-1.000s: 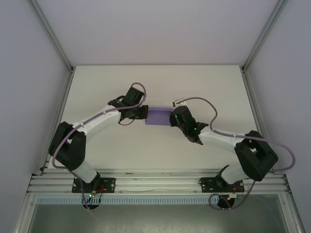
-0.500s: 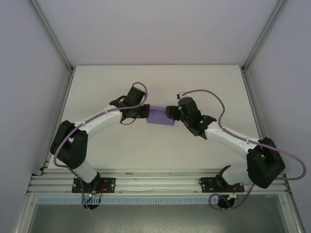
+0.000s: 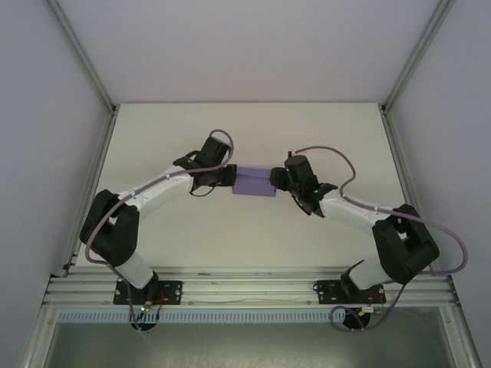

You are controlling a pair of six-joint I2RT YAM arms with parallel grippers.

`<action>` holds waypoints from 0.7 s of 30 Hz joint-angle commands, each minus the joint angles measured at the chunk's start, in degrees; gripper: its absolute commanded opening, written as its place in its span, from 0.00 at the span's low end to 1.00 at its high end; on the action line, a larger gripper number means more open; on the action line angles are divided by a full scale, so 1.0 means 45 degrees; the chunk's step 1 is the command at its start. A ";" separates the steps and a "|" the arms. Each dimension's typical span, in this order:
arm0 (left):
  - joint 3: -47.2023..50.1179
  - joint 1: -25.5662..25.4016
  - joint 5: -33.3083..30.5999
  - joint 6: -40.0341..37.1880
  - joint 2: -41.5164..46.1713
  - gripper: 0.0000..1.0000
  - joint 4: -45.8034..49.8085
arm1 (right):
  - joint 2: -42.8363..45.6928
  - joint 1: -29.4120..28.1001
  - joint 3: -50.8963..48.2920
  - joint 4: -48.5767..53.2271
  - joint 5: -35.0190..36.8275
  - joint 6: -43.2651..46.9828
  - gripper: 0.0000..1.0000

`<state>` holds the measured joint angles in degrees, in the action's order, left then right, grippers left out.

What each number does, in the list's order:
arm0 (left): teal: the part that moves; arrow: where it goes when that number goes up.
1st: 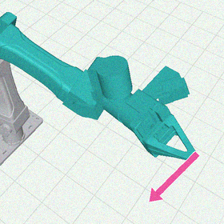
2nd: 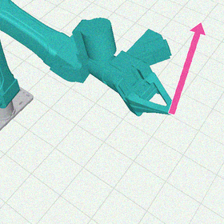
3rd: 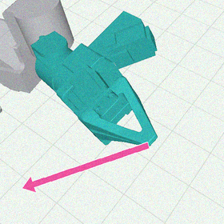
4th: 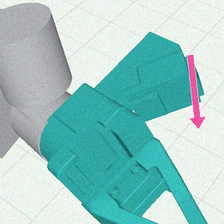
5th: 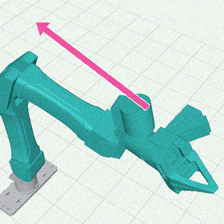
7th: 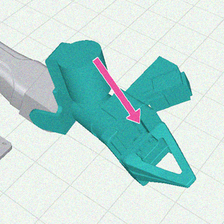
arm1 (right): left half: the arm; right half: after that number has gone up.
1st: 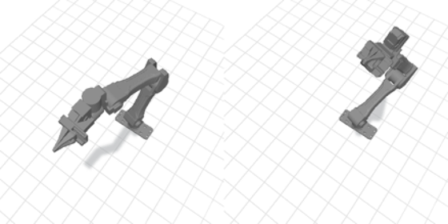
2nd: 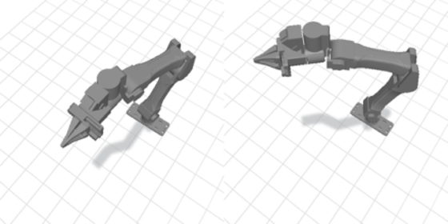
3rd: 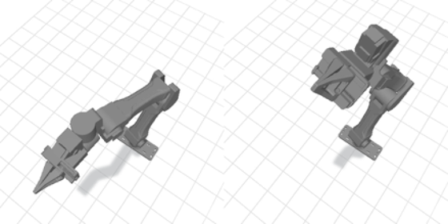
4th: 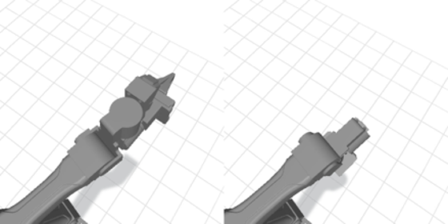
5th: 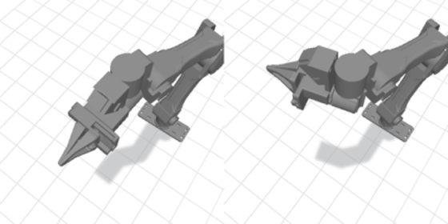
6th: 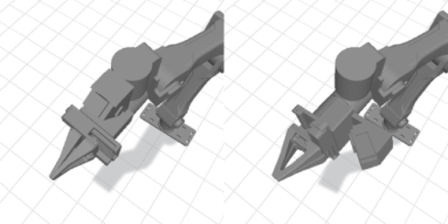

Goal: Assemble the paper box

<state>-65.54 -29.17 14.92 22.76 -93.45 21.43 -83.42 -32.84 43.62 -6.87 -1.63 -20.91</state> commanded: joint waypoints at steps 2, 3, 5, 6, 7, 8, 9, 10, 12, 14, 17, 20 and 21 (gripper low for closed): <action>0.0137 -0.0159 0.0214 -0.0476 0.0125 0.26 0.1860 | -0.0735 0.0004 -0.1201 0.0468 -0.0459 -0.0619 0.46; 0.0076 -0.0159 0.0138 -0.0486 0.0380 0.31 0.1959 | -0.0761 0.0013 -0.1295 0.0377 -0.0574 -0.0683 0.44; -0.0006 -0.0159 -0.0027 -0.0466 0.1023 0.35 0.2089 | -0.0723 -0.0017 -0.1444 0.0203 -0.0672 -0.0781 0.41; -0.0006 -0.0159 -0.0126 -0.0444 0.1329 0.40 0.2044 | -0.0688 -0.0019 -0.1499 0.0161 -0.0701 -0.0786 0.41; 0.0043 -0.0158 -0.0297 -0.0413 0.1644 0.46 0.1929 | -0.0645 -0.0035 -0.1565 0.0126 -0.0729 -0.0756 0.41; 0.0076 -0.0140 -0.0506 -0.0362 0.1864 0.50 0.1751 | -0.0587 -0.0031 -0.1623 0.0083 -0.0733 -0.0728 0.41; 0.0121 -0.0092 -0.0524 -0.0308 0.1957 0.52 0.1487 | -0.0545 -0.0037 -0.1668 0.0081 -0.0713 -0.0708 0.41; 0.0086 -0.0009 -0.0550 -0.0211 0.1964 0.56 0.1257 | -0.0511 -0.0041 -0.1668 0.0099 -0.0715 -0.0696 0.41; -0.0113 0.0211 -0.0554 0.0125 0.1727 0.57 0.1064 | -0.0506 -0.0027 -0.1651 0.0160 -0.0759 -0.0696 0.40; -0.0224 0.0510 -0.0340 0.0279 0.1337 0.60 0.0748 | -0.0525 -0.0028 -0.1626 0.0134 -0.0864 -0.0688 0.40; -0.0367 0.0852 0.0635 0.0324 0.0594 0.58 0.0323 | -0.0656 -0.0027 -0.1584 0.0099 -0.0884 -0.0711 0.40; 0.0112 0.1043 0.1508 0.0412 0.0081 0.58 -0.0701 | -0.0881 -0.0036 -0.1555 0.0030 -0.0917 -0.0834 0.40; 0.0423 0.1184 0.1811 0.0580 -0.0029 0.56 -0.1159 | -0.0947 -0.0029 -0.1606 -0.0067 -0.0937 -0.0889 0.40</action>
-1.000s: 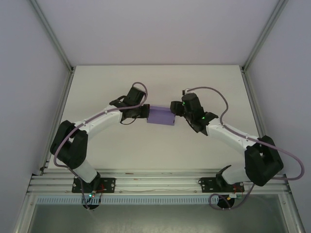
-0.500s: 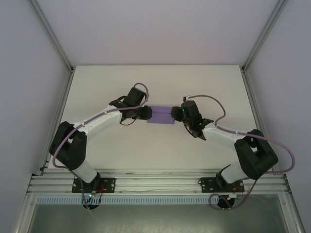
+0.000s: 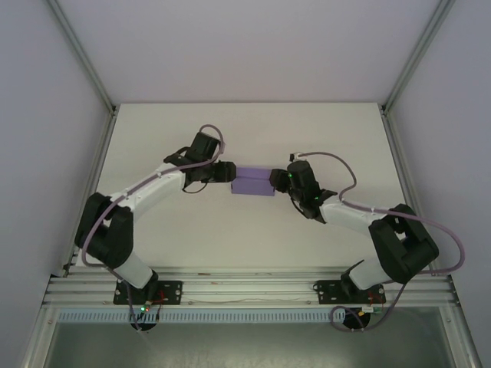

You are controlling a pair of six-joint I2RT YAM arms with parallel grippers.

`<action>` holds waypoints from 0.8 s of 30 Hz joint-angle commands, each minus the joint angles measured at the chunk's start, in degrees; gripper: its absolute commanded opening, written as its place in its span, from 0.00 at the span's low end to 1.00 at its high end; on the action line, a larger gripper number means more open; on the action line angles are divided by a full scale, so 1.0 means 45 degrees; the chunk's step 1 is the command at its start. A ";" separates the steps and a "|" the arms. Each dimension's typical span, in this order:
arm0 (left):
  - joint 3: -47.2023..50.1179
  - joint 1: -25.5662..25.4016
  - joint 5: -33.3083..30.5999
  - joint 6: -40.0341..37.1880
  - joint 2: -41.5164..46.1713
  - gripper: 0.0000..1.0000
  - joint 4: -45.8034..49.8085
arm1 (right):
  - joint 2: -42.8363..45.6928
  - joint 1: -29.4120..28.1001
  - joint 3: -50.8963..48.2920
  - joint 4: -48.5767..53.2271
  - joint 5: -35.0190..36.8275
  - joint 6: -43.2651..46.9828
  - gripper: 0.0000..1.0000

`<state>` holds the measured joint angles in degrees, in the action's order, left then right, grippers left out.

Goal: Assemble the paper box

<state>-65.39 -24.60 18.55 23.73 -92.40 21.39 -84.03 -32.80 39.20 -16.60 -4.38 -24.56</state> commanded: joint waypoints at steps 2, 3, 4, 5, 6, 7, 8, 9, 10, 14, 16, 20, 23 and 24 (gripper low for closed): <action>0.1039 0.0570 0.1786 0.0796 -0.0560 0.49 -0.1843 | -0.0893 -0.0038 -0.0764 0.1900 -0.0314 -0.0167 0.40; 0.1394 0.0730 0.2139 0.1011 -0.0645 0.45 -0.2181 | -0.0930 -0.0048 -0.0845 0.1823 -0.0291 -0.0220 0.39; 0.1850 0.0850 0.2559 0.1145 -0.0689 0.40 -0.2626 | -0.0926 -0.0037 -0.0921 0.1793 -0.0238 -0.0284 0.37; 0.2222 0.0907 0.2782 0.1210 -0.0672 0.36 -0.3001 | -0.0931 -0.0039 -0.1000 0.1748 -0.0275 -0.0285 0.34; 0.2592 0.0907 0.2800 0.1250 -0.0646 0.32 -0.3274 | -0.0929 -0.0038 -0.1071 0.1689 -0.0333 -0.0265 0.32; 0.2967 0.0897 0.2979 0.1270 -0.0602 0.29 -0.3584 | -0.0955 -0.0036 -0.1161 0.1595 -0.0370 -0.0286 0.30; 0.3296 0.0903 0.3060 0.1279 -0.0551 0.29 -0.3836 | -0.0948 -0.0037 -0.1256 0.1453 -0.0474 -0.0228 0.30; 0.3605 0.0903 0.3111 0.1360 -0.0510 0.26 -0.4119 | -0.0984 -0.0052 -0.1400 0.1253 -0.0585 -0.0188 0.30; 0.3907 0.0900 0.3182 0.1412 -0.0511 0.22 -0.4428 | -0.1048 -0.0037 -0.1551 0.1005 -0.0605 -0.0241 0.29; 0.4513 0.0906 0.3592 0.1642 -0.0750 0.11 -0.5212 | -0.1279 -0.0043 -0.2081 0.0064 -0.0579 -0.0472 0.26; 0.4449 0.0903 0.3648 0.1692 -0.0904 0.11 -0.5319 | -0.1298 -0.0038 -0.2031 -0.0099 -0.0752 -0.0442 0.26; 0.3908 0.0907 0.3819 0.1685 -0.0847 0.12 -0.5274 | -0.0951 -0.0041 -0.1076 0.0934 -0.0940 -0.0057 0.34; 0.3241 0.0915 0.3297 0.1458 -0.0364 0.28 -0.4615 | -0.0433 -0.0037 0.0028 0.2153 -0.0962 0.0366 0.36; 0.2912 0.0901 0.2897 0.1268 -0.0190 0.30 -0.4192 | -0.0238 -0.0036 0.0405 0.2595 -0.0817 0.0486 0.39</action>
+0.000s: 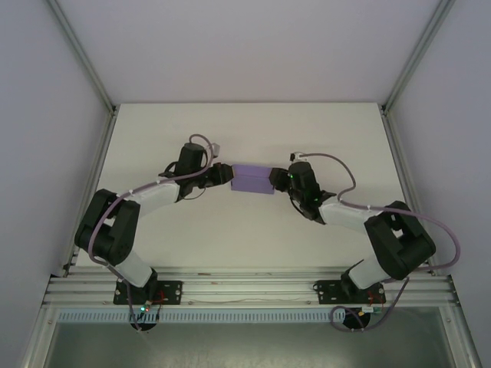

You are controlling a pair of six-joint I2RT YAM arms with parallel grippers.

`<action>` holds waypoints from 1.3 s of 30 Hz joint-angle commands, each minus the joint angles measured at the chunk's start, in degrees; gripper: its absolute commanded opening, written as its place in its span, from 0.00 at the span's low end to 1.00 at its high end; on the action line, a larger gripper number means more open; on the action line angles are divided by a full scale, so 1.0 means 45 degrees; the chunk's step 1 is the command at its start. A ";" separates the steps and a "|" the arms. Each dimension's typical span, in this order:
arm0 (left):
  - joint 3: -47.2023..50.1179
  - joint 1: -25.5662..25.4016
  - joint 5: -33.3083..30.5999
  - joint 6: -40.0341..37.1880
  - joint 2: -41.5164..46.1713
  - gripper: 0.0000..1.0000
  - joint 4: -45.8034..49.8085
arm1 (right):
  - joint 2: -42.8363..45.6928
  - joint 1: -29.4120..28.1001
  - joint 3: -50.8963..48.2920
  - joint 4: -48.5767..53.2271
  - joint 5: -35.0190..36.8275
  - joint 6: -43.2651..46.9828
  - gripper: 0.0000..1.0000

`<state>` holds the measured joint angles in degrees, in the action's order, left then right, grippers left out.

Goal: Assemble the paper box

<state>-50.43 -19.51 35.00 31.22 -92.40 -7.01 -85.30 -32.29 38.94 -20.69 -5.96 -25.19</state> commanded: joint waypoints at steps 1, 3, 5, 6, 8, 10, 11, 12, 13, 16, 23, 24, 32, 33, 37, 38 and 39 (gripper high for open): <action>-0.0790 -0.0226 -0.1205 -0.0591 -0.0011 0.36 0.2545 | 0.0258 -0.0160 0.0925 0.4018 -0.0234 0.0850 0.45; -0.1379 -0.0233 -0.1705 -0.0848 0.0339 0.54 0.2949 | 0.0655 -0.0151 0.1671 0.4669 0.0289 0.1068 0.55; -0.1968 -0.0244 -0.1980 -0.0993 0.0612 0.69 0.3313 | 0.0902 -0.0129 0.2478 0.5368 0.0616 0.1606 0.59; -0.2278 -0.0230 -0.2041 -0.1133 0.0778 0.77 0.3516 | 0.0984 -0.0114 0.2926 0.5730 0.0730 0.1927 0.62; -0.2627 -0.0233 -0.2430 -0.1292 0.1098 1.00 0.3745 | 0.0998 -0.0100 0.3725 0.6378 0.0702 0.2717 0.67; -0.2866 -0.0213 -0.3166 -0.1474 0.1471 1.00 0.4060 | 0.0893 -0.0090 0.4425 0.6984 0.0248 0.3789 0.75; -0.2927 -0.0214 -0.3499 -0.1666 0.1645 1.00 0.4234 | 0.0811 -0.0097 0.4707 0.7222 -0.0340 0.4587 0.78; -0.2962 -0.0205 -0.3971 -0.1800 0.1813 1.00 0.4456 | 0.0673 -0.0090 0.4971 0.7482 -0.0948 0.5450 0.80; -0.2971 -0.0212 -0.4434 -0.1885 0.1959 1.00 0.4676 | 0.0541 -0.0092 0.5211 0.7770 -0.1590 0.6292 0.82; -0.2848 -0.0155 -0.5686 -0.2148 0.2438 1.00 0.5326 | 0.0017 -0.0091 0.6139 0.9298 -0.3786 0.9987 0.89; -0.1410 0.0187 -0.7319 -0.2123 0.3641 1.00 0.5845 | -0.2206 -0.0246 0.8723 1.2935 -0.3910 1.5900 0.94; -0.1176 0.0247 -0.7344 -0.2057 0.3763 1.00 0.5834 | -0.2606 -0.0255 0.9142 1.3330 -0.3762 1.6252 0.94; -0.0494 0.0421 -0.7604 -0.1859 0.3876 1.00 0.6370 | -0.4600 -0.0439 1.0669 1.4541 -0.2737 1.7552 0.84; -0.0487 0.0428 -0.7594 -0.1885 0.3845 1.00 0.6424 | -0.4796 -0.0488 1.0767 1.4472 -0.2379 1.7567 0.83; -0.0369 0.0422 -0.7666 -0.1875 0.3889 1.00 0.6537 | -0.5387 -0.0684 1.1084 1.4421 -0.1489 1.7770 0.78; -0.0324 0.0429 -0.7685 -0.1874 0.3922 1.00 0.6527 | -0.5540 -0.0732 1.1175 1.4407 -0.1271 1.7841 0.76; -0.0290 0.0414 -0.7702 -0.1860 0.3960 1.00 0.6545 | -0.5647 -0.0782 1.1228 1.4383 -0.1097 1.7842 0.72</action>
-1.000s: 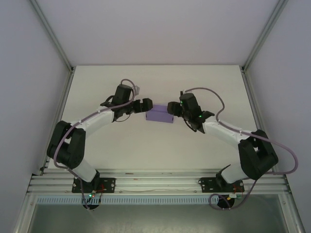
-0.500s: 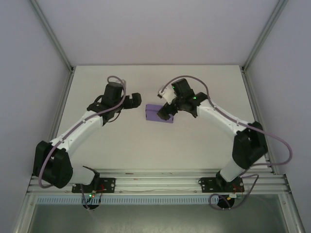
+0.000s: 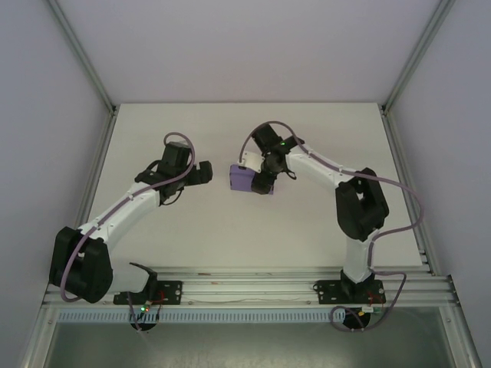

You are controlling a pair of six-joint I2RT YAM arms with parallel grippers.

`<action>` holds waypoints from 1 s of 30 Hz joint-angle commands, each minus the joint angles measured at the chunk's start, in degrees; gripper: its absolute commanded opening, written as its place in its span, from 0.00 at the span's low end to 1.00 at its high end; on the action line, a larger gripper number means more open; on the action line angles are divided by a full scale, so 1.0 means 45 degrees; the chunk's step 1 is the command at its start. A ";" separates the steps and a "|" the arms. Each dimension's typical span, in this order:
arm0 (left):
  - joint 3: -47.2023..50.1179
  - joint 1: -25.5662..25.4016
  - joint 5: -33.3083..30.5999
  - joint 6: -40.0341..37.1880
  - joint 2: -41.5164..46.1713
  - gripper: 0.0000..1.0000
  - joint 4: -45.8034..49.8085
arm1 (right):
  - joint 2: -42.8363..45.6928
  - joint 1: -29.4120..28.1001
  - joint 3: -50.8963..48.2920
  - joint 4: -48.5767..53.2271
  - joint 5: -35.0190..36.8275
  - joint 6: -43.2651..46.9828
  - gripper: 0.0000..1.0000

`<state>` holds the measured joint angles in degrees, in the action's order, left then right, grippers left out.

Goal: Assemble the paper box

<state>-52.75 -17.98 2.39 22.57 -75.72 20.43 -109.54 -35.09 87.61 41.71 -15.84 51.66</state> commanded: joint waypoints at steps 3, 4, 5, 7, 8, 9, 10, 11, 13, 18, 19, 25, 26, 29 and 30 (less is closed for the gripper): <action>0.0335 0.0083 -0.0464 0.0060 0.0415 1.00 0.0456 | -0.0523 -0.0230 0.0410 0.0346 0.1470 0.0805 0.66; 0.0382 0.0075 -0.0455 0.0044 0.0477 1.00 0.0443 | -0.0560 -0.0258 0.0369 0.0223 0.1613 0.0785 0.62; 0.0428 0.0092 -0.0473 0.0033 0.0564 1.00 0.0461 | -0.0615 -0.0298 0.0345 0.0112 0.1764 0.0766 0.60; 0.0485 0.0126 -0.0532 0.0021 0.0689 1.00 0.0504 | -0.0639 -0.0347 0.0270 -0.0091 0.2035 0.0711 0.60; 0.0525 0.0127 -0.0532 0.0020 0.0763 1.00 0.0514 | -0.0613 -0.0410 0.0170 -0.0281 0.2231 0.0671 0.59; 0.0560 0.0124 -0.0532 0.0008 0.0806 1.00 0.0523 | -0.0564 -0.0433 0.0100 -0.0523 0.2439 0.0630 0.57; 0.0577 0.0123 -0.0498 0.0009 0.0848 1.00 0.0510 | -0.0528 -0.0479 -0.0004 -0.0776 0.2720 0.0611 0.54; 0.0598 0.0114 -0.0471 0.0031 0.0880 1.00 0.0482 | -0.0459 -0.0536 -0.0135 -0.1140 0.3094 0.0591 0.51; 0.0619 0.0118 -0.0433 0.0064 0.0906 1.00 0.0461 | -0.0326 -0.0668 -0.0392 -0.1909 0.3939 0.0542 0.49; 0.0637 0.0118 -0.0379 0.0208 0.0868 1.00 0.0427 | -0.0037 -0.1204 -0.1178 -0.4496 0.7059 0.0229 0.49; 0.0662 0.0118 -0.0345 0.0218 0.0870 1.00 0.0396 | -0.0018 -0.1319 -0.1450 -0.4956 0.7518 0.0337 0.48; 0.0723 0.0126 -0.0298 0.0210 0.0890 1.00 0.0325 | -0.0117 -0.2148 -0.3911 -0.8921 0.9525 0.1837 0.48; 0.0749 0.0116 -0.0233 0.0231 0.0887 1.00 0.0290 | -0.0129 -0.2301 -0.4007 -0.8809 0.9676 0.1601 0.49; 0.0925 0.0120 -0.0058 0.0309 0.0868 1.00 0.0030 | -0.0112 -0.2813 -0.4040 -0.7328 0.9735 0.0338 0.60; 0.0956 0.0125 -0.0015 0.0326 0.0836 1.00 -0.0007 | -0.0084 -0.2973 -0.4079 -0.6915 0.9711 0.0043 0.64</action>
<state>-49.43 -17.93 2.22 22.96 -72.71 21.28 -111.26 -46.83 69.60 8.23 23.90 55.86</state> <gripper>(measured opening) 0.998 0.618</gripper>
